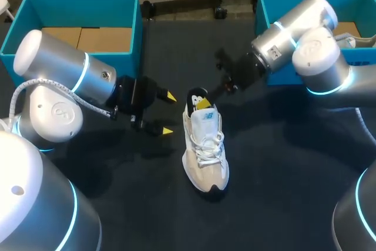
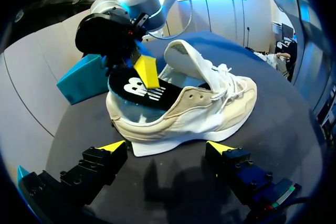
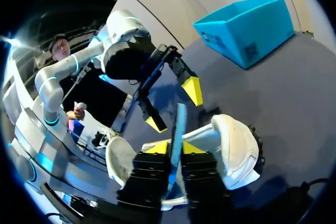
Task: Take the shoe out of the shoebox, open the shoe tongue, remove and reinsert the insole, then place the shoe into the shoebox
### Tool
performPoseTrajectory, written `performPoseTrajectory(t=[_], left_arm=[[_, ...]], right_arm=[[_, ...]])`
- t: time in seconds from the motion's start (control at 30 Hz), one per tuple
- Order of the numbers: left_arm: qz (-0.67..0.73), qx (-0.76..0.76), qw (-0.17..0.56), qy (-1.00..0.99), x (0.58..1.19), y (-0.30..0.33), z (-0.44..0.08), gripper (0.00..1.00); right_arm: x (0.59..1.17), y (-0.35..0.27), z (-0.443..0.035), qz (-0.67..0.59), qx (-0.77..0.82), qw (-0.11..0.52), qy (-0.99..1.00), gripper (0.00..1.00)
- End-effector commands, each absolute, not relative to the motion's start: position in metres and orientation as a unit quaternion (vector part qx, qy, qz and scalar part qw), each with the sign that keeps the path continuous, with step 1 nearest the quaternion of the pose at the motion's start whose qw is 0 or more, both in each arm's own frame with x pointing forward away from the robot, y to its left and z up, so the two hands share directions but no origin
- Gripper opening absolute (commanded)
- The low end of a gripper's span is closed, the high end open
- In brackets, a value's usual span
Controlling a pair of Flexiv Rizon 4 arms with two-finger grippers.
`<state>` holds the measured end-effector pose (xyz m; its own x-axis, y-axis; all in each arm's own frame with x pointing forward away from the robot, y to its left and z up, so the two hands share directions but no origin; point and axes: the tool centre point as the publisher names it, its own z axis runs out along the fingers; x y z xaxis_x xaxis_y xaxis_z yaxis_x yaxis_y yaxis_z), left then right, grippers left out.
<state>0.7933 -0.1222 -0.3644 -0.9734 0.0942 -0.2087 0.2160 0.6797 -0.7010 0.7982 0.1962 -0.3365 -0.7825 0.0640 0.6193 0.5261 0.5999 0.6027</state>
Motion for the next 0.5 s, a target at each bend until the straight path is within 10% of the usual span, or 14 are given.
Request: performPoseTrajectory(t=[0.03,0.5], left_arm=[[-0.391,0.083,0.080,0.913,0.791,-0.120,-0.364,1.00],[-0.389,0.083,0.078,0.914,0.791,-0.117,-0.365,1.00]], right_arm=[[0.799,0.201,-0.350,-0.409,-0.175,0.291,-0.847,0.00],[0.767,0.199,-0.364,-0.391,-0.203,0.325,-0.837,0.00]])
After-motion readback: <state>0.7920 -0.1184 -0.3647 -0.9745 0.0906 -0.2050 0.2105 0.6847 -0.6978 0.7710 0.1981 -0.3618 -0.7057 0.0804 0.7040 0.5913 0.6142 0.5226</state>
